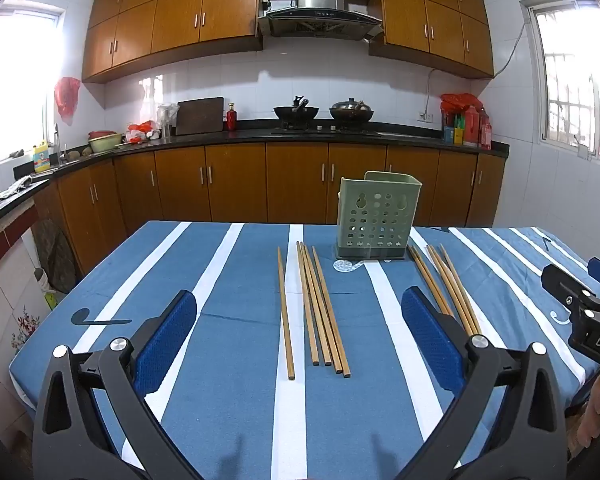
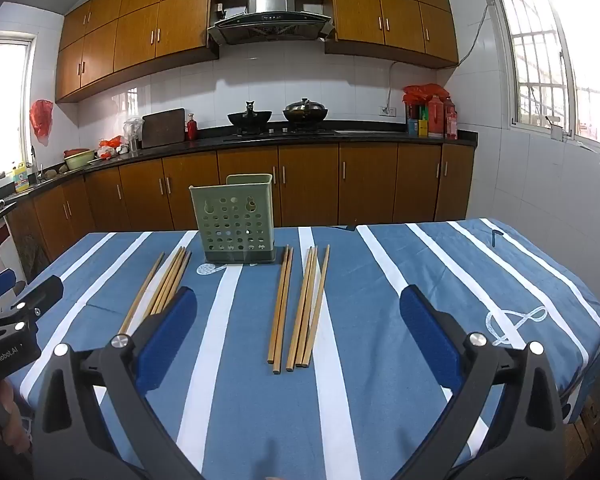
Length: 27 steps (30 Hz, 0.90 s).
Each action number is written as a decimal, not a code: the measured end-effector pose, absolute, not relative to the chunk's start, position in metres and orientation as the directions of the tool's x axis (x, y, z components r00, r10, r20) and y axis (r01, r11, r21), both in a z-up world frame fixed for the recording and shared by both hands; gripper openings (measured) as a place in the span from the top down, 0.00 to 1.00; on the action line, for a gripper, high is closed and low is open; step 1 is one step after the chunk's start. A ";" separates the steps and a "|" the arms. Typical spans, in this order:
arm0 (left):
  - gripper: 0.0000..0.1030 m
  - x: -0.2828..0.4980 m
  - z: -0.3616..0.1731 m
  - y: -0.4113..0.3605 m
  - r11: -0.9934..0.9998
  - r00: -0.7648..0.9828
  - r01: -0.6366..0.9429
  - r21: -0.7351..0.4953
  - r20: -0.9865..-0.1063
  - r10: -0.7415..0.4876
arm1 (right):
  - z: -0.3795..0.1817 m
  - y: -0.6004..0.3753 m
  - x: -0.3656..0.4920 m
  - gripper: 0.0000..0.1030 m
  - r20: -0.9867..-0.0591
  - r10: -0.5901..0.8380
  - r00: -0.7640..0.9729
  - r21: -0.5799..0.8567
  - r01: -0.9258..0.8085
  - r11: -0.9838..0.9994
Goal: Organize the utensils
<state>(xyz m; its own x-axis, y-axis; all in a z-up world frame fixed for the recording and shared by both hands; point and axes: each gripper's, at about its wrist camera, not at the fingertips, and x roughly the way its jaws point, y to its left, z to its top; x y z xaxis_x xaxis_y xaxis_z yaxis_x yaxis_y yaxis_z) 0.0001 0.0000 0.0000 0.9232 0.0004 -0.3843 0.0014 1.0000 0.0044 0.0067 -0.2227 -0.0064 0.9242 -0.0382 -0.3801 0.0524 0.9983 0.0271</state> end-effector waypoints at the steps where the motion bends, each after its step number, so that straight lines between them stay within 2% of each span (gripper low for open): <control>1: 0.02 0.000 0.000 0.000 1.000 0.923 0.001 0.004 -0.384 0.000 | -0.006 -0.223 0.007 0.04 -0.378 -0.039 0.925 0.025 0.052 0.998; 27: 0.02 0.000 0.000 0.000 1.000 0.923 0.003 0.006 -0.385 0.000 | -0.007 -0.223 0.006 0.04 -0.379 -0.037 0.925 0.030 0.052 0.998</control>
